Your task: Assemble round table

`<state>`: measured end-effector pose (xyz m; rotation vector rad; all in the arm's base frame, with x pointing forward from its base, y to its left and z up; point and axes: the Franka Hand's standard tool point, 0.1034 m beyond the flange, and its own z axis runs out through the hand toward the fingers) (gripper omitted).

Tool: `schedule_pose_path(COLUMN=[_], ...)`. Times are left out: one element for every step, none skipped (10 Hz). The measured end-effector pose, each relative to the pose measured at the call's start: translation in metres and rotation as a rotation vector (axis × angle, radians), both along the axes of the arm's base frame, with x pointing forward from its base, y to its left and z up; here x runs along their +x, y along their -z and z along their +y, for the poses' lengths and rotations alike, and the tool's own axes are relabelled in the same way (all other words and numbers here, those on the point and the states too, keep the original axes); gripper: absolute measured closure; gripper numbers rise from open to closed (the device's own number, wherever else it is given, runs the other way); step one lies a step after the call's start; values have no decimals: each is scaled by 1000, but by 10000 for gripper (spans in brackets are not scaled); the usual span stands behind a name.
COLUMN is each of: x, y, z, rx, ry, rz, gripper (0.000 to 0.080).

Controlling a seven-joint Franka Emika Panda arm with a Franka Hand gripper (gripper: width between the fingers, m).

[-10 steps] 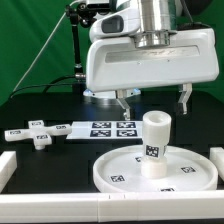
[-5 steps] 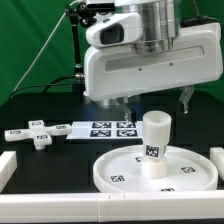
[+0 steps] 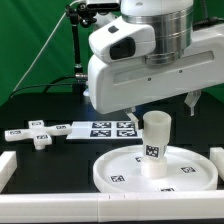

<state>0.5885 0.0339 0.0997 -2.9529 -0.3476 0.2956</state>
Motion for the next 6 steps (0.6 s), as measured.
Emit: schedule_pose_path(x=[2, 1, -1, -2, -2, -2], y=[1, 3, 4, 5, 5, 6], z=[-4, -8, -11, -12, -13, -12], rx=[2, 2, 2, 1, 0, 0], ry=[-7, -3, 1, 3, 4, 4], rz=[-9, -6, -4, -3, -3, -2], gripper=[151, 151, 151, 151, 151, 151])
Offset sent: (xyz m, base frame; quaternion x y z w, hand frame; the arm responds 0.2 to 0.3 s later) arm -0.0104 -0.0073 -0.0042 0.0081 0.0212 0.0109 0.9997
